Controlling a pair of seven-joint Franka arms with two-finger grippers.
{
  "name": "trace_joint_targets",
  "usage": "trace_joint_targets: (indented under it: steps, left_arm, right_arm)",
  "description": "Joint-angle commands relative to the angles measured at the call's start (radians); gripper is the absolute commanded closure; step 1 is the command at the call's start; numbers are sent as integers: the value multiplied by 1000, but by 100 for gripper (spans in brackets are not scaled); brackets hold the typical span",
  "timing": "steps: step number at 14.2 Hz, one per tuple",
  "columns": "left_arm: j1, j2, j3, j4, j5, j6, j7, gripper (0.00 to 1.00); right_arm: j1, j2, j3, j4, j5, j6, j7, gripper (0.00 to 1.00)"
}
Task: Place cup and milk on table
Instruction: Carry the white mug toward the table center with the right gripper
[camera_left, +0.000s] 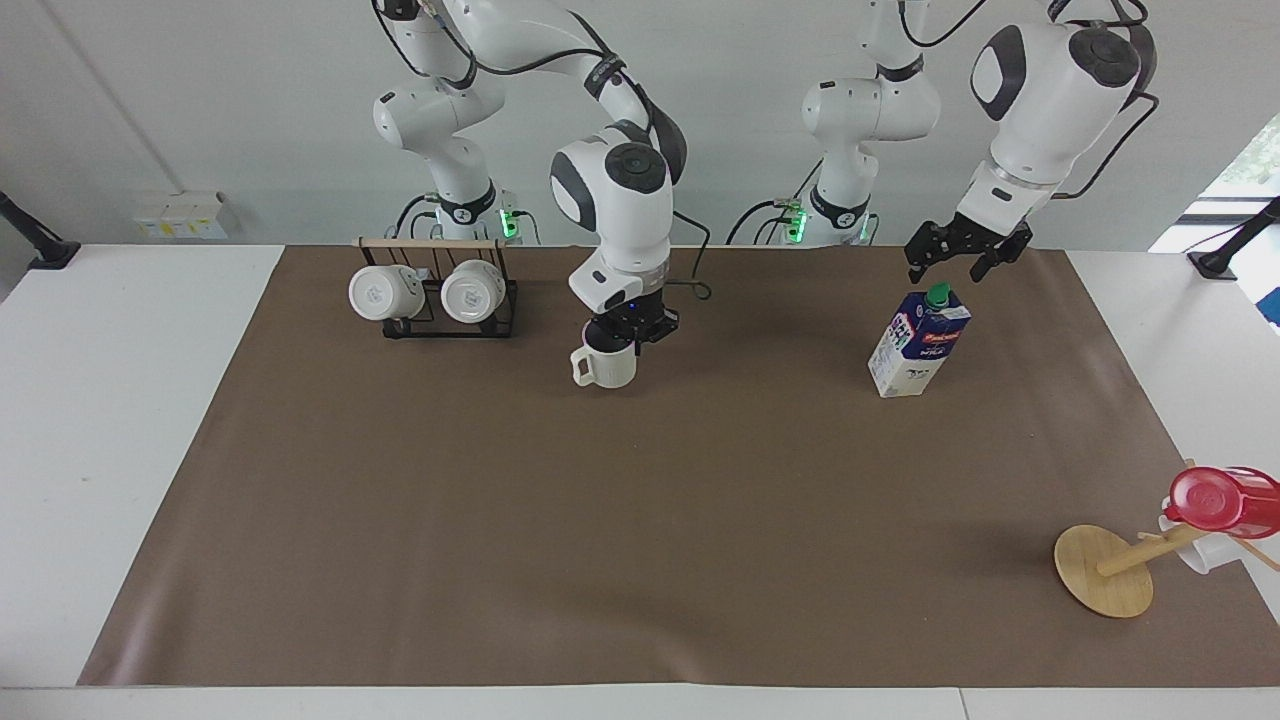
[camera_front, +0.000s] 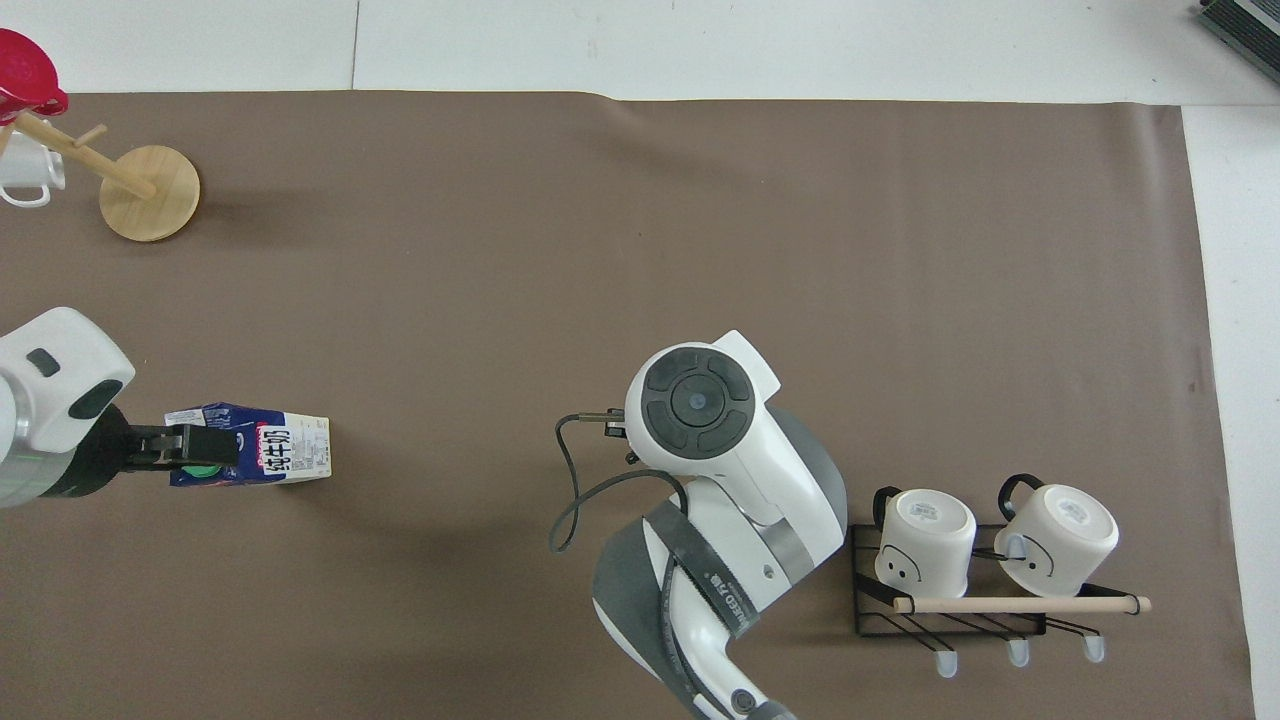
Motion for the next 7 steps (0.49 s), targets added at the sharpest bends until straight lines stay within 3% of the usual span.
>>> trace_joint_targets:
  steps: [1,7]
  left_arm:
    - [-17,-21,9,-47,13,56,-13,0]
    - [-17,-18,9,-82,16,118,-5,0]
  right_arm:
    - [-3,7,3,-42,13,70,17,100]
    - [-1,13,3,-75,13,108,22,100]
